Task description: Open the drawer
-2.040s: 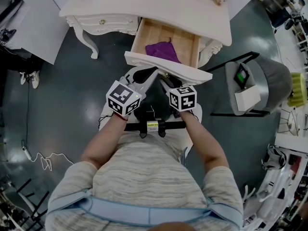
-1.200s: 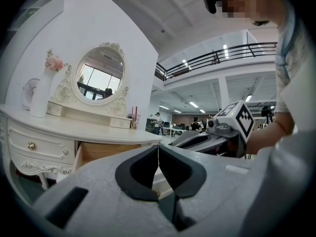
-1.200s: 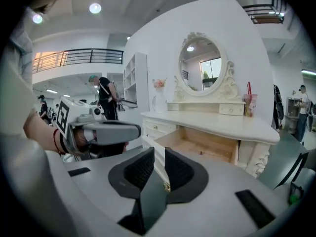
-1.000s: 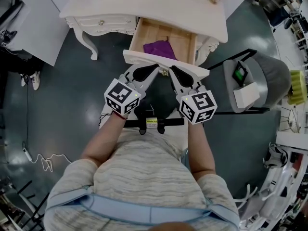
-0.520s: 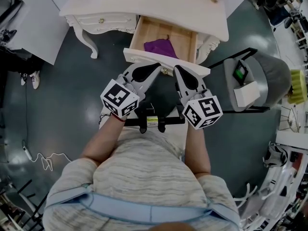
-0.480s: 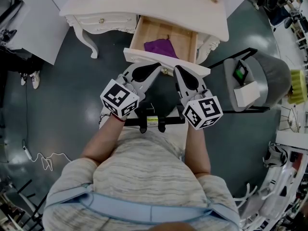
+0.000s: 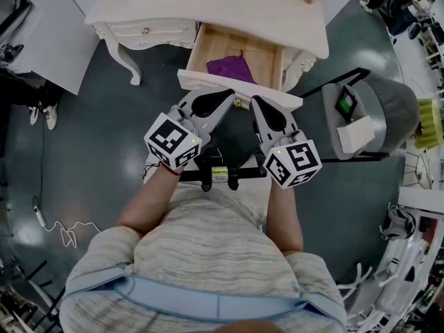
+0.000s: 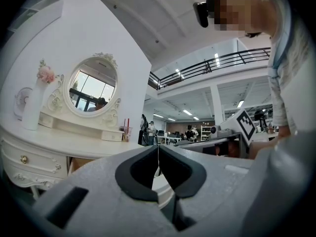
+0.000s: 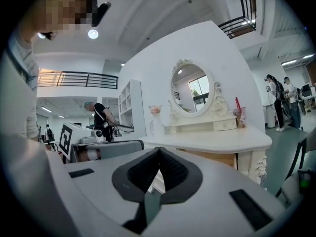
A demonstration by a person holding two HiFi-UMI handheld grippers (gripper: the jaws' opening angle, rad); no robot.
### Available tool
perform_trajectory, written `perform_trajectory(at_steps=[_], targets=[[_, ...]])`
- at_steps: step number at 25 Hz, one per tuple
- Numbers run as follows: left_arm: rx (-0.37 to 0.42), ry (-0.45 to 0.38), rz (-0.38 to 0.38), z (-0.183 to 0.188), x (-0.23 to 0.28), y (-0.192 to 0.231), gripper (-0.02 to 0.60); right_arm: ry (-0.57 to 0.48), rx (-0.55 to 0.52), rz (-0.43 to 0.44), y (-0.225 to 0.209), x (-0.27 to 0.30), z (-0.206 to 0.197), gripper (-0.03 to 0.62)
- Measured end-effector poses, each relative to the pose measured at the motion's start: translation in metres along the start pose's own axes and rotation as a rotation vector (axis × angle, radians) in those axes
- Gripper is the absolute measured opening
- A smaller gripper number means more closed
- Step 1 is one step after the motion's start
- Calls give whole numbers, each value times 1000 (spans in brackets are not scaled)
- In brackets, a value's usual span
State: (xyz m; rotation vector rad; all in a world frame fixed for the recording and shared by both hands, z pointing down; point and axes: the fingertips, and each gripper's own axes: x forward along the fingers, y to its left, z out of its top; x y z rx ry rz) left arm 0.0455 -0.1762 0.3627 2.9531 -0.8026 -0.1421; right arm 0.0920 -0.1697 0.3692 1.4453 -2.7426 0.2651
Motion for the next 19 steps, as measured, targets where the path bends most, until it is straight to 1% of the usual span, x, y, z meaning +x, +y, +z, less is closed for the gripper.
perform_trajectory(at_steps=[19], targets=[[-4,-4,15,-1,-2,1,14,-9,14,3,0,-2,1,8]])
